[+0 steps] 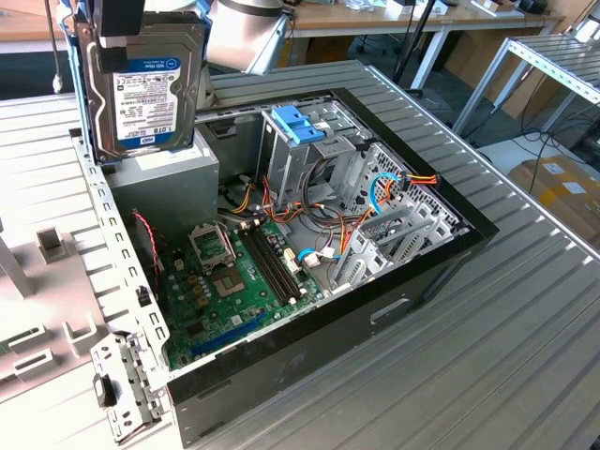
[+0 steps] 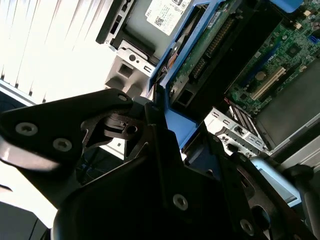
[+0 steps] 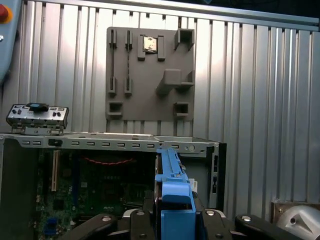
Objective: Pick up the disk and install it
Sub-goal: 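Pick up the disk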
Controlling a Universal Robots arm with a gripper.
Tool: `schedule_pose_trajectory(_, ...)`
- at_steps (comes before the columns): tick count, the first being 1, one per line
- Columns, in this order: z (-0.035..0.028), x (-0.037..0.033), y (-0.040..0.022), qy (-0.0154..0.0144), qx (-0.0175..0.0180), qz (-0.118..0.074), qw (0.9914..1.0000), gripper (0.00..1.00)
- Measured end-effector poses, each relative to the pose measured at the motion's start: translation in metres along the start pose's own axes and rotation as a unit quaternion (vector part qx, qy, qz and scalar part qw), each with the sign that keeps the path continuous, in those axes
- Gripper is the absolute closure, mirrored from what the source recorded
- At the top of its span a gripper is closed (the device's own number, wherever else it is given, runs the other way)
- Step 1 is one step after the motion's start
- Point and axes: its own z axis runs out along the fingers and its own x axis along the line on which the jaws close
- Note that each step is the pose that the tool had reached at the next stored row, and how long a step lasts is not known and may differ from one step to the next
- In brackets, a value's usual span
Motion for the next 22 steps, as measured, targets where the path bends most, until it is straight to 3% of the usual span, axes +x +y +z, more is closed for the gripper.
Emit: schedule_pose_trajectory(22, 0.0007, 0.0108, -0.0099, 0.0000, 0.0000, 0.000, 1.00000, 0.63)
